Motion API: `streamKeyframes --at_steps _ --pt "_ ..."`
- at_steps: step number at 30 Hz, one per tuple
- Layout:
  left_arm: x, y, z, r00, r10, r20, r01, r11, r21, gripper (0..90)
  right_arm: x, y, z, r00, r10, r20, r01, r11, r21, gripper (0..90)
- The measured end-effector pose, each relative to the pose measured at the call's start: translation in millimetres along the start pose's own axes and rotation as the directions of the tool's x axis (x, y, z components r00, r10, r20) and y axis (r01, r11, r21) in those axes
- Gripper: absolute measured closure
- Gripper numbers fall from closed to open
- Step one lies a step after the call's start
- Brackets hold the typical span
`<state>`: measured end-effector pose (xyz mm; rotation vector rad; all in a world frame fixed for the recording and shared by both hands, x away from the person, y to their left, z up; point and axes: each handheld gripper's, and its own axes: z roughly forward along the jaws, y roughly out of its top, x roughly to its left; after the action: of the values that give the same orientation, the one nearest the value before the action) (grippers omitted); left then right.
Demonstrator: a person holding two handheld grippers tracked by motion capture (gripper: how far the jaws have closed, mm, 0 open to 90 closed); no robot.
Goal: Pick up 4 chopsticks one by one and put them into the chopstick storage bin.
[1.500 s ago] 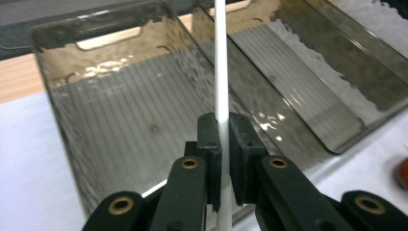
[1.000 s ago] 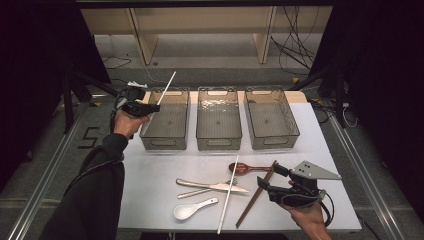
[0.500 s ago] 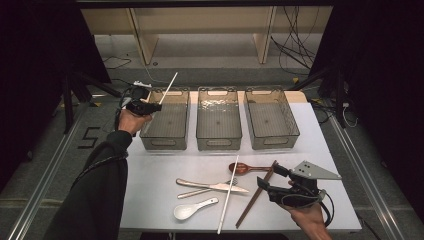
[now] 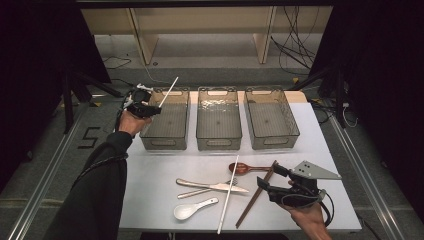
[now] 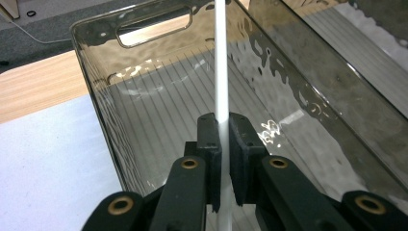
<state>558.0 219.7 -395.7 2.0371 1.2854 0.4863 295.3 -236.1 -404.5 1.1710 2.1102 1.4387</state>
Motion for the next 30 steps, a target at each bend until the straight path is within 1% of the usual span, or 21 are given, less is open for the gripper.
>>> streamKeyframes --at_steps 2,6,8,9,10,11,12,13,14,16,18,19,20,21,22,27,29,30 --pt "-0.7 0.1 2.2 1.0 -0.003 -0.001 0.003 1.0 0.003 83.7 -0.1 0.0 -0.1 1.0 0.0 0.0 0.0 1.0 0.0 27.4" --pt "-2.5 -0.6 6.8 1.0 0.003 -0.009 -0.003 0.9999 0.017 83.5 0.0 0.1 -0.5 1.0 0.001 -0.002 -0.001 1.0 -0.001 27.4" --pt "-2.3 -1.4 8.8 0.9999 -0.009 -0.012 0.009 0.9996 0.025 83.2 -0.2 0.2 -0.7 1.0 0.002 -0.001 -0.002 1.0 -0.002 27.4" --pt "-2.9 -1.8 10.0 0.9997 -0.021 -0.012 0.021 0.9993 0.029 82.8 -0.4 0.2 -0.7 1.0 0.003 -0.001 -0.003 1.0 -0.004 27.4" --pt "-3.3 -2.1 10.5 0.9996 -0.022 -0.014 0.023 0.9992 0.034 82.4 -0.8 0.1 -0.6 1.0 0.002 -0.002 -0.002 1.0 -0.004 27.4" --pt "-4.1 -2.1 10.4 0.9995 -0.024 -0.019 0.025 0.9992 0.032 80.8 -0.8 0.1 -0.6 1.0 0.004 -0.002 -0.004 1.0 -0.002 27.4" --pt "-4.8 -1.6 9.7 0.9993 -0.033 -0.019 0.034 0.9989 0.031 75.8 -0.8 0.0 -0.5 1.0 0.006 -0.002 -0.006 1.0 -0.001 27.4" --pt "-5.9 -1.1 8.4 0.9987 -0.05 -0.009 0.05 0.9984 0.028 71.3 -0.7 0.0 -0.4 1.0 0.006 -0.002 -0.006 1.0 -0.001 27.4" --pt "-7.5 -0.6 6.5 0.9984 -0.056 0.003 0.056 0.9982 0.024 68.0 -0.7 0.0 -0.3 1.0 0.004 -0.003 -0.004 1.0 -0.002 27.4" --pt "-11.8 0.3 1.2 0.9979 -0.06 0.024 0.059 0.9981 0.016 62.1 -0.6 0.0 -0.5 1.0 0.006 -0.001 -0.006 1.0 -0.001 27.4" --pt "-17.2 -0.1 -4.9 0.998 -0.053 0.034 0.051 0.9978 0.042 54.8 -0.6 0.2 -1.0 1.0 0.007 -0.001 -0.007 1.0 -0.004 27.4" --pt "-20.0 -1.2 -9.1 0.997 -0.066 0.04 0.065 0.9974 0.032 51.8 -0.5 0.4 -1.5 1.0 0.006 0.0 -0.006 1.0 -0.007 27.4" --pt "-22.8 -2.6 -14.0 0.9952 -0.081 0.056 0.079 0.9965 0.028 48.8 -0.5 0.5 -1.9 1.0 0.008 0.0 -0.008 1.0 -0.009 27.4" --pt "-25.9 -3.9 -19.5 0.9934 -0.093 0.067 0.091 0.9954 0.031 45.4 -1.0 0.5 -2.0 1.0 0.009 0.0 -0.009 1.0 -0.01 27.4" --pt "-30.4 -5.6 -25.0 0.9922 -0.098 0.077 0.096 0.995 0.029 42.0 -1.2 0.4 -1.7 0.9999 0.01 0.001 -0.01 1.0 -0.009 27.4" --pt "-57.0 -19.4 -48.8 0.9902 -0.081 0.113 0.078 0.9966 0.026 31.6 -0.9 0.3 -0.9 0.9999 0.009 0.005 -0.009 1.0 -0.005 27.4" --pt "-66.9 -26.0 -57.1 0.9864 -0.079 0.144 0.077 0.9968 0.019 29.6 -0.2 0.5 -1.5 1.0 0.004 0.006 -0.004 1.0 -0.006 27.4" --pt "-71.8 -29.6 -60.4 0.983 -0.092 0.159 0.092 0.9958 0.005 28.3 -0.1 0.5 -1.5 1.0 0.005 0.006 -0.005 1.0 -0.006 27.4"
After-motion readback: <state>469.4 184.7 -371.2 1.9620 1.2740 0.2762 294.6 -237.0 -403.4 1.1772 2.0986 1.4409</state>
